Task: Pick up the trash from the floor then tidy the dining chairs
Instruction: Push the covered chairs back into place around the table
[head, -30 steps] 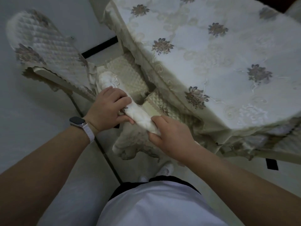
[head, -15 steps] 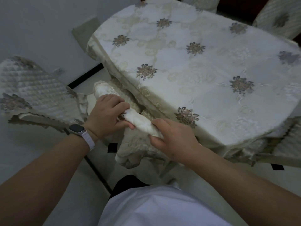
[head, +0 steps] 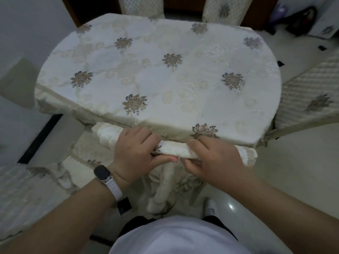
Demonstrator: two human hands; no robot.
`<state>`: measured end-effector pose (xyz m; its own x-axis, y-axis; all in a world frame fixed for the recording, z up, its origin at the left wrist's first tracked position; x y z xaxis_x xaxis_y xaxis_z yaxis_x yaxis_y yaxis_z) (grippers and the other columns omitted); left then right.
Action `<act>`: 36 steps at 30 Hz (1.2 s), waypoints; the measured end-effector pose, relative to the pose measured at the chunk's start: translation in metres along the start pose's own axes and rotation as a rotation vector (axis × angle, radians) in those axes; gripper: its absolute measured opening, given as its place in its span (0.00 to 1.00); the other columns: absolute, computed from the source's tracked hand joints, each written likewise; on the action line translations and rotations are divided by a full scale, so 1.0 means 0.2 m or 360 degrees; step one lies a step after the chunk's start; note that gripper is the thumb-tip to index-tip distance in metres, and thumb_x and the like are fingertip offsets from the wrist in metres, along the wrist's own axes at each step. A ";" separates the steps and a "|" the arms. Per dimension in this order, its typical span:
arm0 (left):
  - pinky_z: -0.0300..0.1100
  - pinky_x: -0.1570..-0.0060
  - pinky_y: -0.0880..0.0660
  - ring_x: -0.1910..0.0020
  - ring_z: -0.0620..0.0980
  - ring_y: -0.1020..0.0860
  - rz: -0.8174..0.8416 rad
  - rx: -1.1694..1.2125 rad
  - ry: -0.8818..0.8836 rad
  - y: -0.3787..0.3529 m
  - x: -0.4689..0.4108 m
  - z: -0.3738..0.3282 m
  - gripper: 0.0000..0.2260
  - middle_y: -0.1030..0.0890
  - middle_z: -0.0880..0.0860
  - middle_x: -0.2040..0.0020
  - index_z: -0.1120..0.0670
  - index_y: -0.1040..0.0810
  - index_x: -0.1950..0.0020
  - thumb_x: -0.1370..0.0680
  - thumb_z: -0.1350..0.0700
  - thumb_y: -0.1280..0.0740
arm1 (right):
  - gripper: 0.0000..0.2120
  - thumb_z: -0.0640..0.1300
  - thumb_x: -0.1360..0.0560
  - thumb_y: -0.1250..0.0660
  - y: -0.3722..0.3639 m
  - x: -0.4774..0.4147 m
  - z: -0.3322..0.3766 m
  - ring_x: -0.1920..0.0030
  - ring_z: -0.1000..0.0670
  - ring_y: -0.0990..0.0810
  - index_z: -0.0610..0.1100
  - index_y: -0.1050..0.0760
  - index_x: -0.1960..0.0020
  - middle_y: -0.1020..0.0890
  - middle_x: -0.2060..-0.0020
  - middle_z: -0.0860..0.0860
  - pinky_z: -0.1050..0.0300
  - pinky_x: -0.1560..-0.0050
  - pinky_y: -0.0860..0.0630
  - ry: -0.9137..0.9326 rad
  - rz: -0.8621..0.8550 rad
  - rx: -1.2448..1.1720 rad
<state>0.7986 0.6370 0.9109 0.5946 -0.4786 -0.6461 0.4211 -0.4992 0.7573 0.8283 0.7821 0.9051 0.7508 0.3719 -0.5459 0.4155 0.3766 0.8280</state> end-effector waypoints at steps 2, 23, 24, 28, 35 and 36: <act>0.46 0.69 0.34 0.69 0.53 0.30 0.0026 0.0060 0.0006 0.00 -0.02 0.03 0.31 0.29 0.52 0.68 0.57 0.23 0.65 0.29 0.27 0.35 | 0.14 0.53 0.28 0.31 -0.01 -0.01 0.00 0.70 0.47 0.24 0.42 0.18 0.54 0.22 0.66 0.48 0.56 0.75 0.30 -0.0053 -0.0034 0.0050; 0.48 0.59 0.29 0.59 0.55 0.23 0.0312 0.0293 -0.0015 0.02 0.25 0.47 0.26 0.21 0.53 0.58 0.57 0.18 0.48 0.23 0.34 0.37 | 0.14 0.53 0.32 0.32 -0.07 -0.03 0.14 0.71 0.45 0.25 0.40 0.19 0.61 0.24 0.70 0.47 0.55 0.74 0.29 -0.0089 -0.0199 0.0094; 0.48 0.59 0.29 0.59 0.55 0.24 0.0304 0.0301 -0.0011 0.03 0.27 0.48 0.26 0.22 0.52 0.59 0.57 0.18 0.49 0.23 0.34 0.37 | 0.14 0.52 0.33 0.31 -0.09 -0.03 0.16 0.71 0.45 0.26 0.40 0.19 0.61 0.24 0.70 0.47 0.55 0.74 0.29 -0.0087 -0.0184 0.0087; 0.50 0.59 0.29 0.59 0.55 0.24 0.0299 0.0309 0.0019 0.05 0.33 0.54 0.26 0.22 0.52 0.58 0.56 0.19 0.49 0.23 0.33 0.37 | 0.13 0.52 0.34 0.30 -0.15 -0.04 0.22 0.72 0.46 0.26 0.41 0.20 0.62 0.24 0.70 0.48 0.56 0.73 0.31 -0.0082 -0.0162 0.0082; 0.50 0.54 0.31 0.56 0.53 0.25 0.0298 0.0350 0.0104 0.00 0.38 0.60 0.25 0.22 0.51 0.56 0.54 0.20 0.48 0.24 0.33 0.38 | 0.14 0.53 0.35 0.31 -0.21 -0.07 0.21 0.72 0.45 0.26 0.41 0.20 0.63 0.25 0.70 0.48 0.58 0.72 0.33 -0.0093 -0.0125 0.0113; 0.51 0.54 0.31 0.56 0.53 0.25 0.0296 0.0374 0.0109 -0.01 0.37 0.60 0.25 0.22 0.51 0.56 0.54 0.20 0.48 0.24 0.33 0.38 | 0.14 0.53 0.36 0.31 -0.20 -0.08 0.21 0.72 0.45 0.26 0.41 0.20 0.63 0.25 0.71 0.48 0.58 0.72 0.33 -0.0091 -0.0127 0.0111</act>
<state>0.7604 0.5155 0.8503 0.6949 -0.5316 -0.4843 0.1351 -0.5649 0.8140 0.8213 0.7254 0.8856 0.7413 0.2933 -0.6037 0.5082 0.3424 0.7903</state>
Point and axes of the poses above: each hand's wrist, its own x-axis away from the middle knuckle, its own y-axis out of the back of the hand, z = x × y, the point moved 10 cm from there along -x, towards the middle knuckle
